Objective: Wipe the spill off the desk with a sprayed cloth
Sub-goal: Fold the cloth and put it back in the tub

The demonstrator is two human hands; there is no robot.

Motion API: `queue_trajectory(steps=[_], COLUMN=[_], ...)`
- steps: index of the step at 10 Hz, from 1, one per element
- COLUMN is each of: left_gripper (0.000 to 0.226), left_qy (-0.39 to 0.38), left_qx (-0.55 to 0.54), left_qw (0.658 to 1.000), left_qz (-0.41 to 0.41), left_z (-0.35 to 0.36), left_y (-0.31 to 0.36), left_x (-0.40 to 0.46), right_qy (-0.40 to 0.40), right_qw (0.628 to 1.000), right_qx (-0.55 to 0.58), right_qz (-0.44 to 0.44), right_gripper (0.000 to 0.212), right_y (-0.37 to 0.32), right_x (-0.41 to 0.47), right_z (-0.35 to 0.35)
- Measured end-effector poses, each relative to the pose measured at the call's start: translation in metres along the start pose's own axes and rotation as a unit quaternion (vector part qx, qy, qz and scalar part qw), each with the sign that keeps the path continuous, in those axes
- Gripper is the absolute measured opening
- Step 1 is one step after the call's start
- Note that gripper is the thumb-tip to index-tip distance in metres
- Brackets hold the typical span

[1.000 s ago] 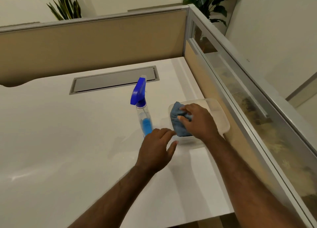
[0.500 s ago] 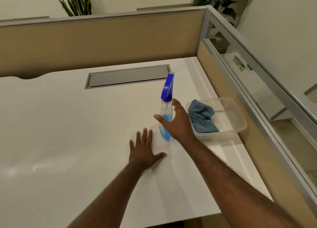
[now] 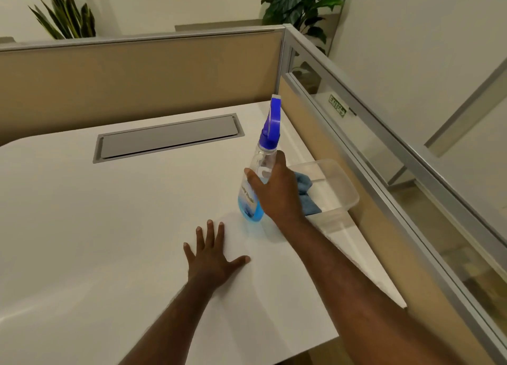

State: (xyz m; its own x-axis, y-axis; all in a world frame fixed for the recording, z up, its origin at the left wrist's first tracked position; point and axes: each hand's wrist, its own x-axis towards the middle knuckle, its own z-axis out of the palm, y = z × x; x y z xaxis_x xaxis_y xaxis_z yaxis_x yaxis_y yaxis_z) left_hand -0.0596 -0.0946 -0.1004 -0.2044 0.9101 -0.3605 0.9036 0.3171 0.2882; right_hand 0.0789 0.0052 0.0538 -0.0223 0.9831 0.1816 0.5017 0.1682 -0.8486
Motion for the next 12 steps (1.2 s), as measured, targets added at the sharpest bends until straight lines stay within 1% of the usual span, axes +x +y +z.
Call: queue_trajectory(steps=[1,2,3,4,5,7,8,9,10,11,12], left_gripper=[0.117,0.117,0.117,0.117,0.117,0.118,0.118,0.117,0.114,0.107,0.102], left_qy=[0.004,0.004,0.000,0.000,0.003,-0.008,-0.007,-0.005,-0.010,0.009,0.067], left_qx=[-0.004,-0.006,-0.005,-0.003,-0.001,0.003,0.002,-0.001,-0.005,-0.022,-0.033], left_qw=[1.000,1.000,1.000,1.000,1.000,1.000,1.000,1.000,1.000,1.000,0.997], left_qz=[0.005,0.008,0.009,0.008,0.008,0.003,0.002,-0.001,-0.007,-0.019,-0.022], left_z=[0.001,0.000,-0.001,-0.001,-0.001,-0.002,-0.002,-0.006,-0.012,-0.034,-0.060], left_y=[-0.001,-0.001,-0.001,-0.001,-0.001,-0.001,-0.001,0.001,0.003,-0.002,-0.011], left_x=[0.000,0.000,-0.001,-0.001,0.000,0.000,0.000,-0.001,-0.005,-0.012,-0.015], right_qy=[0.070,0.105,0.139,0.150,0.151,0.112,0.107,0.101,0.089,0.215,0.315], right_qw=[0.997,0.994,0.990,0.988,0.987,0.991,0.991,0.991,0.993,0.973,0.949], right_qx=[0.030,0.023,-0.017,-0.042,-0.053,-0.035,-0.034,-0.040,-0.027,-0.012,-0.016], right_qz=[-0.029,-0.034,-0.029,-0.016,0.014,0.064,0.069,0.073,0.070,0.086,0.011], right_gripper=[0.053,0.055,0.055,0.055,0.056,0.058,0.057,0.061,0.070,0.074,0.060], right_y=[-0.009,-0.006,0.015,0.034,0.065,0.103,0.113,0.118,0.115,0.096,0.075], right_x=[0.015,0.024,0.036,0.041,0.045,0.049,0.050,0.054,0.052,0.026,-0.011], right_z=[-0.048,-0.076,-0.103,-0.111,-0.110,-0.100,-0.097,-0.097,-0.099,-0.100,-0.082])
